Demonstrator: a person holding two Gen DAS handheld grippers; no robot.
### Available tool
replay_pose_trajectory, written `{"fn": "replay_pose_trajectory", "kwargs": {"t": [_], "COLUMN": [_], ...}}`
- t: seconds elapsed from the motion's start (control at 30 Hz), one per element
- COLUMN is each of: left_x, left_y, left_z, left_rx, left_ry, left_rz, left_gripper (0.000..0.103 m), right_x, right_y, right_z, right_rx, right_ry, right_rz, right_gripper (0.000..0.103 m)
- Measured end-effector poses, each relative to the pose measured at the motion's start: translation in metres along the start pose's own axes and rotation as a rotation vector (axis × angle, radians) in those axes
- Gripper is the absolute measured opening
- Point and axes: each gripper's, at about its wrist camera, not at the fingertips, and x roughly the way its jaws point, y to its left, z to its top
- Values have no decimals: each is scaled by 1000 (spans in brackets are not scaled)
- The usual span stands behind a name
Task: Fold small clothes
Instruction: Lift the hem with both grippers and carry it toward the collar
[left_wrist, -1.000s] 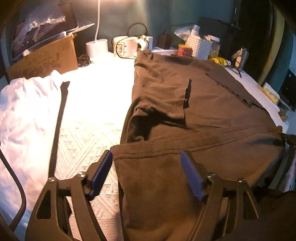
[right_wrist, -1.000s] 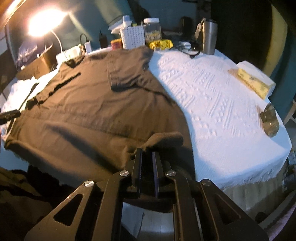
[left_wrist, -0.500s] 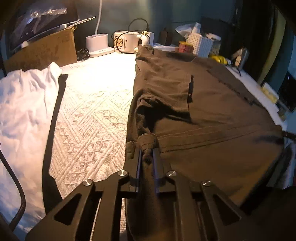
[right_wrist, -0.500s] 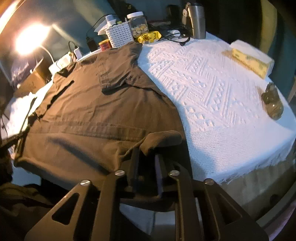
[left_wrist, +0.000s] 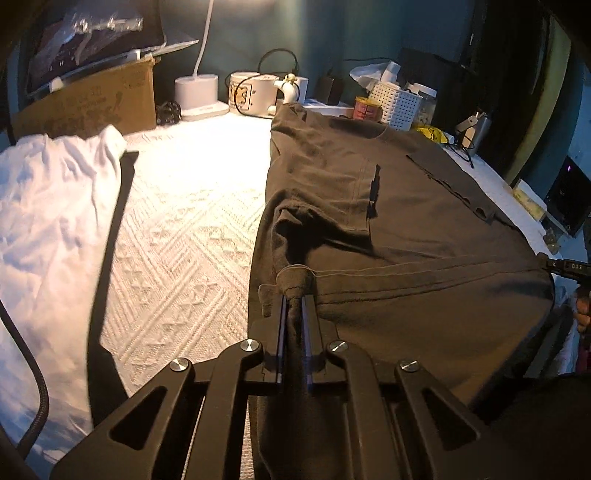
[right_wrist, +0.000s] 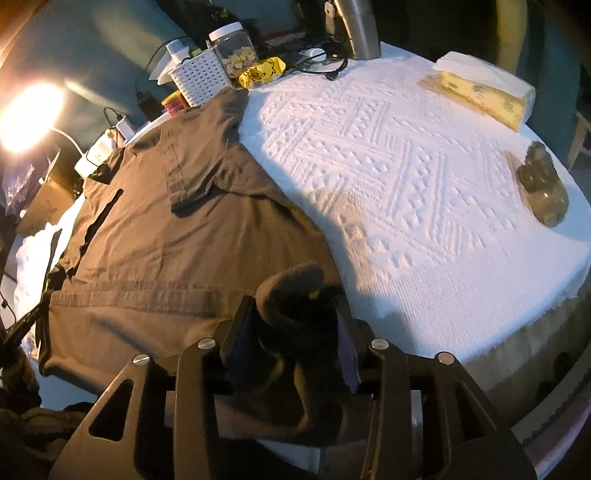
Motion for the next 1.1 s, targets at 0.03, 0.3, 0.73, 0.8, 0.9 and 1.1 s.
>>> {"fn": "replay_pose_trajectory", "kwargs": {"t": [0.03, 0.3, 0.73, 0.8, 0.9, 1.1], "left_x": [2, 6, -30, -34, -40, -17], "left_y": [1, 2, -8, -7, -2, 15], "left_z": [0, -5, 12, 14, 18, 20], "left_rx": [-6, -9, 51, 47, 31, -42], "left_ry": [9, 26, -97, -113, -136, -11], "left_rz": [-4, -10, 54, 67, 82, 78], "left_gripper": [7, 7, 3, 0, 0, 1], "right_x": [1, 8, -38, -44, -51, -53], "right_y": [1, 15, 28, 31, 35, 39], "right_z": [2, 6, 29, 34, 41, 48], "right_rx": [0, -48, -123, -135, -149, -165], "right_ry": [-1, -40, -221, -243, -273, -285], "right_rz": [3, 41, 27, 30, 39, 47], "right_gripper": [44, 13, 9, 9, 9, 9]}}
